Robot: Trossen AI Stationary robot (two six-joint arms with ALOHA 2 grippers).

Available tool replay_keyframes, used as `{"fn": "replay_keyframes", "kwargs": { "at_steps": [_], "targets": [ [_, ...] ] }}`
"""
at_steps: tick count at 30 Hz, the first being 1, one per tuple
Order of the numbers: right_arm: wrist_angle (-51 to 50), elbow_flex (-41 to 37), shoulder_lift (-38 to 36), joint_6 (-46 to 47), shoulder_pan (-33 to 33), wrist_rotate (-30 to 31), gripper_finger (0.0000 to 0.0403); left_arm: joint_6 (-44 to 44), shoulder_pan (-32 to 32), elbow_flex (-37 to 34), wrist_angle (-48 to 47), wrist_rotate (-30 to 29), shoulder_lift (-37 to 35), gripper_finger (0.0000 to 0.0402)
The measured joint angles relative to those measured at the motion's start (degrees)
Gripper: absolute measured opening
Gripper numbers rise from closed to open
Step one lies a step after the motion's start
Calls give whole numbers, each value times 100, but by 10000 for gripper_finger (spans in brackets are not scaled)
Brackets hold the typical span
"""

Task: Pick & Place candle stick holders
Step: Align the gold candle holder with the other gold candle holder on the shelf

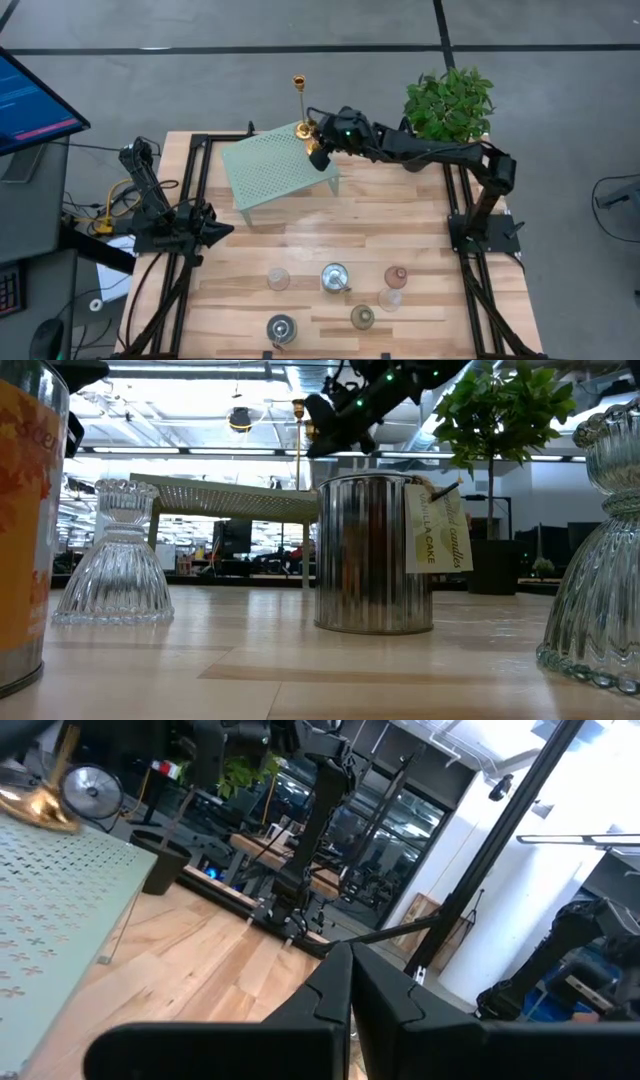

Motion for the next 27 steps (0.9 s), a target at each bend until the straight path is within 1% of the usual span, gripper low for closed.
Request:
{"fn": "replay_keyframes", "kwargs": {
  "at_steps": [10,17,27],
  "targets": [
    [-157,-7,-11,14,84,14,0,-1,-1,0,2,0,0,8],
    [-526,-16,-289,-13,224,13,0,-1,-1,0,2,0,0,8],
    [-555,-56,-337,-10,216,11,0,44,-1,0,0,0,0,8]
  ]
}}
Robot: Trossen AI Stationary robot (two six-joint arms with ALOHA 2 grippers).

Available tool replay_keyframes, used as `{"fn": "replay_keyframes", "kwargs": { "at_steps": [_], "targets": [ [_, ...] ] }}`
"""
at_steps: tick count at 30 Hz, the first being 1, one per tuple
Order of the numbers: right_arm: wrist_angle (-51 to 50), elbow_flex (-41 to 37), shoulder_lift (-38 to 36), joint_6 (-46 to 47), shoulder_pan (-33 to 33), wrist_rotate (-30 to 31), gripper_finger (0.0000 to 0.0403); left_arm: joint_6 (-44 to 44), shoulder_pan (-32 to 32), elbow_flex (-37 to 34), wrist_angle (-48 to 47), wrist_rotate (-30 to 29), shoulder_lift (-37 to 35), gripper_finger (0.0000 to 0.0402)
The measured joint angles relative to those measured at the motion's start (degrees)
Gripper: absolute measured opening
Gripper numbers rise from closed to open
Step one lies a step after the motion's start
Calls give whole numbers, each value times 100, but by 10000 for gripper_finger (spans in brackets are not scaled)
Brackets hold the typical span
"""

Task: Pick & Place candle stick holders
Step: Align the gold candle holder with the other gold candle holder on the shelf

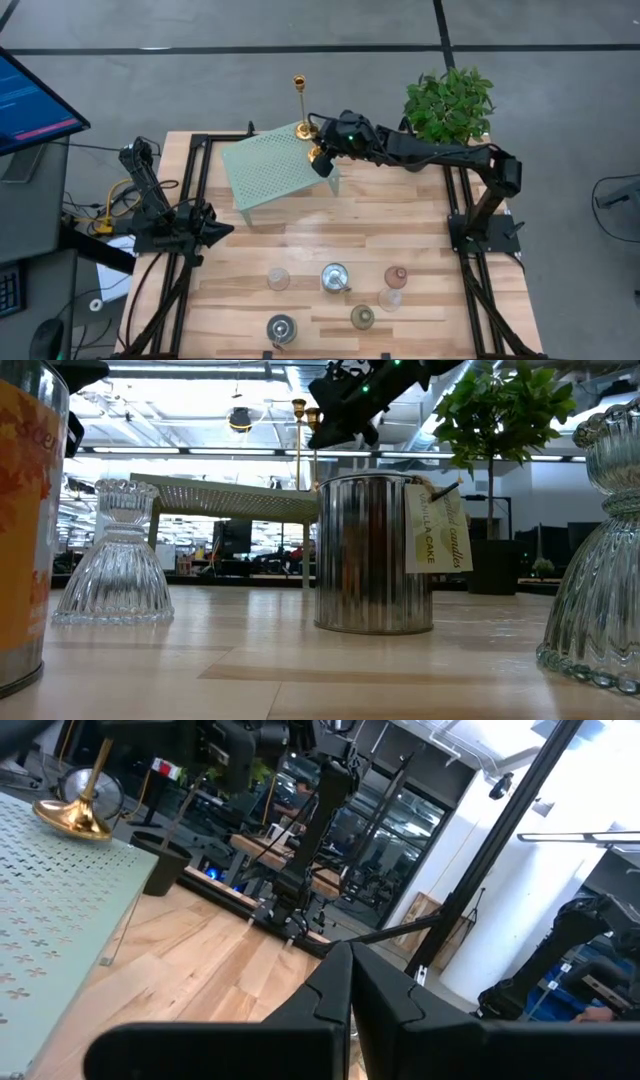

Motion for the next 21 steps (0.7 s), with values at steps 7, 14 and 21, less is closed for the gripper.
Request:
{"fn": "replay_keyframes", "kwargs": {
  "at_steps": [7,14,21],
  "targets": [
    [89,-60,11,20,-9,-155,0,-1,0,0,0,0,0,8],
    [47,-60,11,-24,-5,-170,0,-2,0,0,0,0,0,8],
    [-18,-60,11,-14,-61,-405,0,-2,0,0,0,0,0,8]
  ]
}}
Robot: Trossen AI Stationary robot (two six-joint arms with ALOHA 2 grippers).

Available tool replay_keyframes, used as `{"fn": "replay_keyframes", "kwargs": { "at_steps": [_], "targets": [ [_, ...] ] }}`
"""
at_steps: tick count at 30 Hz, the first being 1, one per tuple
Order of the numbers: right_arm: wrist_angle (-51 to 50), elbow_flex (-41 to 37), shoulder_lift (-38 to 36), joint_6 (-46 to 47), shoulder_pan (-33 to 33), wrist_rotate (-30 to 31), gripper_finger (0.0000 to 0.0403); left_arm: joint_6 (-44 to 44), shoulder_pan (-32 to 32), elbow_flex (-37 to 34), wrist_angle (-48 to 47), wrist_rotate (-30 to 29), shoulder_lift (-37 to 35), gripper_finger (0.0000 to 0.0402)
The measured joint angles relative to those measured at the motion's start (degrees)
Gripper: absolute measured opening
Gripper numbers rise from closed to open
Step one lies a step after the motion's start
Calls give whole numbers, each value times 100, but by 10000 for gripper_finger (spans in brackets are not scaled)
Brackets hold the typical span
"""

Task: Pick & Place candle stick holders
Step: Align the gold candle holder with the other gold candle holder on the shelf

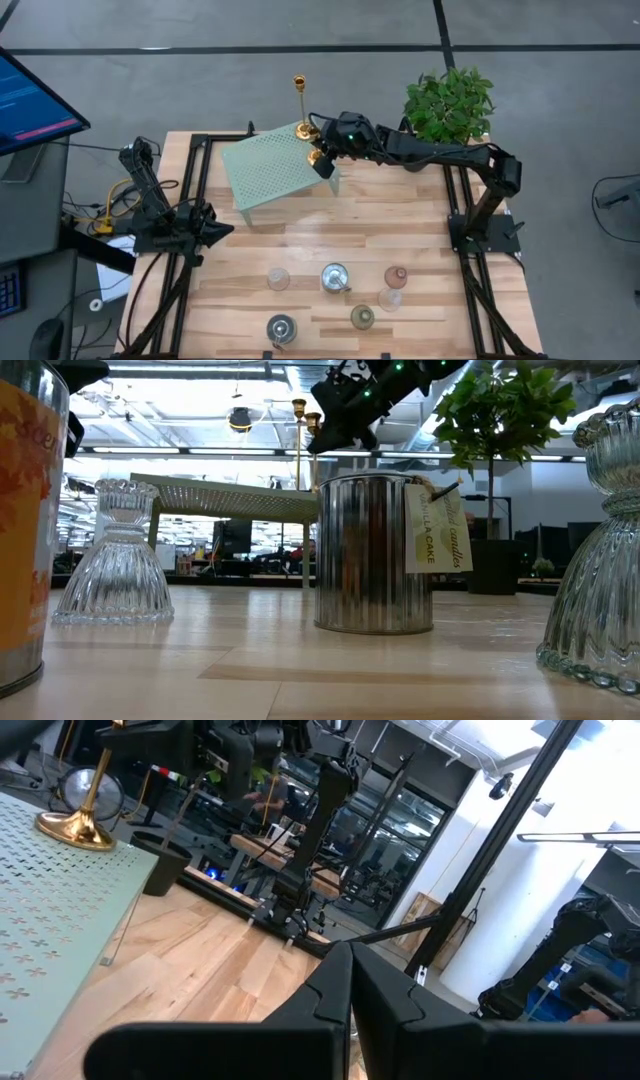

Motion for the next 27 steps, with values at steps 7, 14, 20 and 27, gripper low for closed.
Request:
{"fn": "replay_keyframes", "kwargs": {
  "at_steps": [7,14,20,27],
  "targets": [
    [-16,1,0,-26,-26,-52,0,0,0,0,0,0,0,8],
    [-42,4,0,-24,-31,-44,15,-2,0,0,0,0,0,8],
    [-64,4,0,-19,-68,-46,46,-2,0,1,0,0,0,8],
    [-64,4,0,-13,-72,-47,54,-2,0,0,2,1,0,8]
  ]
}}
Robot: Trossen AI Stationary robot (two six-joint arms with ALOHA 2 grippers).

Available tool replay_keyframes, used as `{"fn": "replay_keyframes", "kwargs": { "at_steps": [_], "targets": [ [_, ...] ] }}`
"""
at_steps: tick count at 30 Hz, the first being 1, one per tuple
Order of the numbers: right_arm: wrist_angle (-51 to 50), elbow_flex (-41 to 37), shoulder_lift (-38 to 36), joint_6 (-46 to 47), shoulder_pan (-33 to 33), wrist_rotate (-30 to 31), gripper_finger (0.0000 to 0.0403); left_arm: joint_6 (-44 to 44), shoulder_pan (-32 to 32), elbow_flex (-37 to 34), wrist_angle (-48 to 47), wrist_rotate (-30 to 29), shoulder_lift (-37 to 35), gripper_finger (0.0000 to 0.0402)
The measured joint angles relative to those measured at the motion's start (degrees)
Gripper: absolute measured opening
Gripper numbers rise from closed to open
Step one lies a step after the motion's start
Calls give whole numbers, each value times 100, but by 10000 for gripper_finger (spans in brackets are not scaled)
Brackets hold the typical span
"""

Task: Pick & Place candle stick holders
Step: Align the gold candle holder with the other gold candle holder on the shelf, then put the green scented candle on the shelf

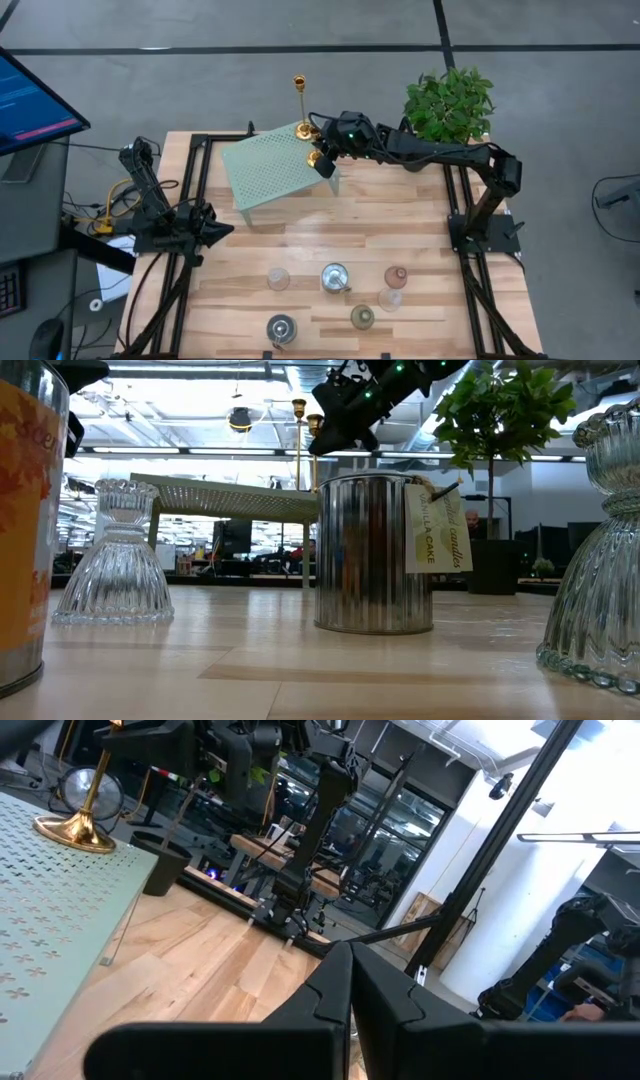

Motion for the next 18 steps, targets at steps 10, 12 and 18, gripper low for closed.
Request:
{"fn": "replay_keyframes", "kwargs": {
  "at_steps": [10,12,18],
  "targets": [
    [-57,4,-17,-2,0,-134,168,-49,0,0,16,1,0,8],
    [-57,4,-17,-2,0,-140,198,-63,0,0,47,3,0,8],
    [-223,7,-342,-2,2,-127,238,-66,0,0,206,269,0,8]
  ]
}}
